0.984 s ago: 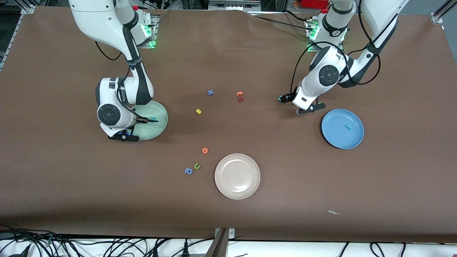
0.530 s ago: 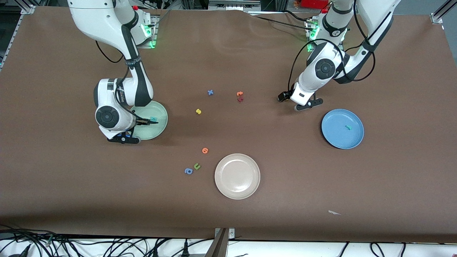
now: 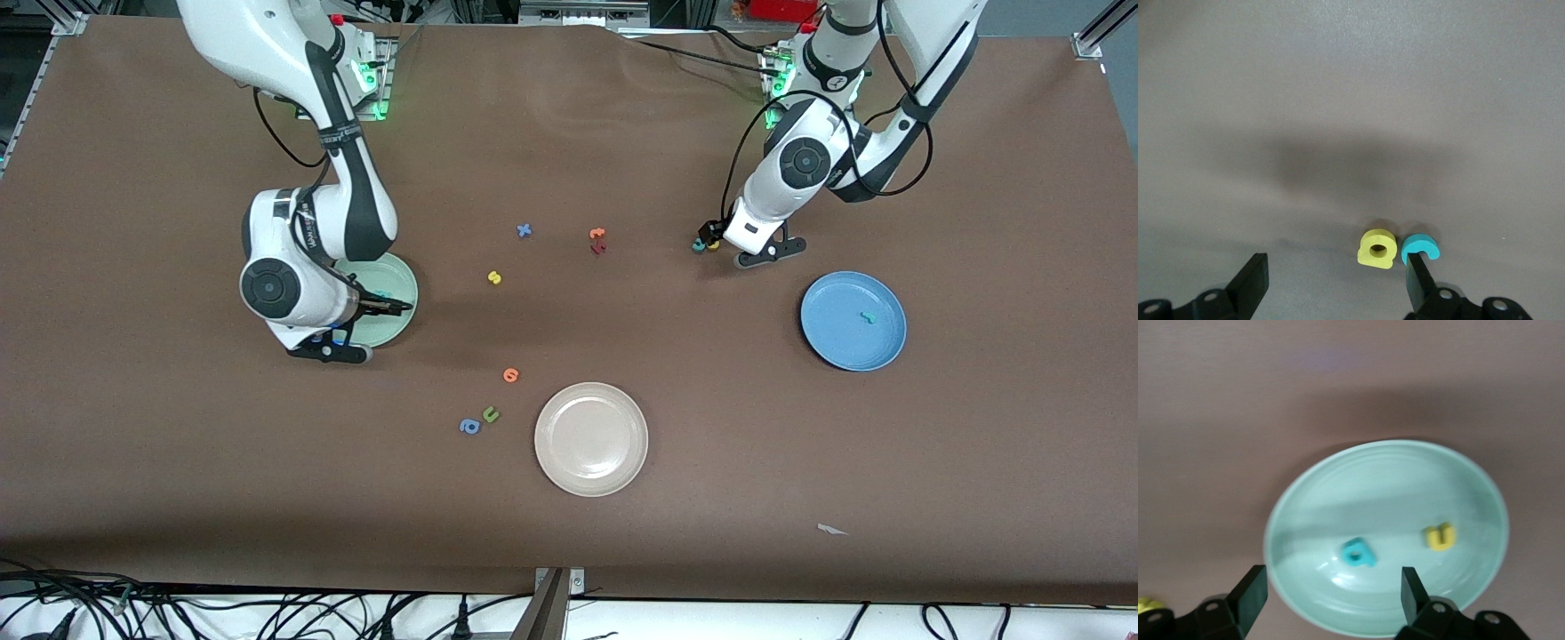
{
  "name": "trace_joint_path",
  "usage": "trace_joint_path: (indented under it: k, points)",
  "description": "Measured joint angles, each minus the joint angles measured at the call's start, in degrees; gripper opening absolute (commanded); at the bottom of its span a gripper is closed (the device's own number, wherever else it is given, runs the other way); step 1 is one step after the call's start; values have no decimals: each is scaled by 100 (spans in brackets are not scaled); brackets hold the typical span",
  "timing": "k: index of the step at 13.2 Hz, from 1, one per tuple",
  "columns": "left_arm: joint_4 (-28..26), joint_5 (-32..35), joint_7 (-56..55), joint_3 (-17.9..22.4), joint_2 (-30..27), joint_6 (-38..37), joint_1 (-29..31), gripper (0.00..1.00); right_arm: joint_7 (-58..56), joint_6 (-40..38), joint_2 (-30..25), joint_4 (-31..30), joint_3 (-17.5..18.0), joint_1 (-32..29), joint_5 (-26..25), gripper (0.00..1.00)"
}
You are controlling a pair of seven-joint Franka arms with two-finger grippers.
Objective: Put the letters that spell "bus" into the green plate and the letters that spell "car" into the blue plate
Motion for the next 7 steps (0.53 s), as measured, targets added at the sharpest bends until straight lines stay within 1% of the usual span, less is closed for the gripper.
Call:
trace_joint_path:
  k: [2, 3, 4, 5, 6, 7]
  points:
    - [-11, 0, -91, -2, -5, 0, -51, 91, 402, 4, 0, 43, 9, 161, 26, 89]
    - [-16, 0, -113, -2, -5, 0, -78, 90, 520, 5, 0, 51, 11, 190, 29, 89]
    - [-22, 0, -132, -2, -5, 0, -97, 86, 580, 8, 0, 52, 11, 208, 42, 89]
    - [-30, 7, -139, -2, -5, 0, -126, 86, 657, 14, 0, 52, 11, 223, 62, 89]
    - [-48, 104, -133, -3, -5, 0, -185, 90, 753, 18, 0, 52, 13, 239, 77, 89]
    - [-83, 457, -149, -4, -5, 0, -251, 93, 890, 37, 0, 52, 15, 262, 100, 89]
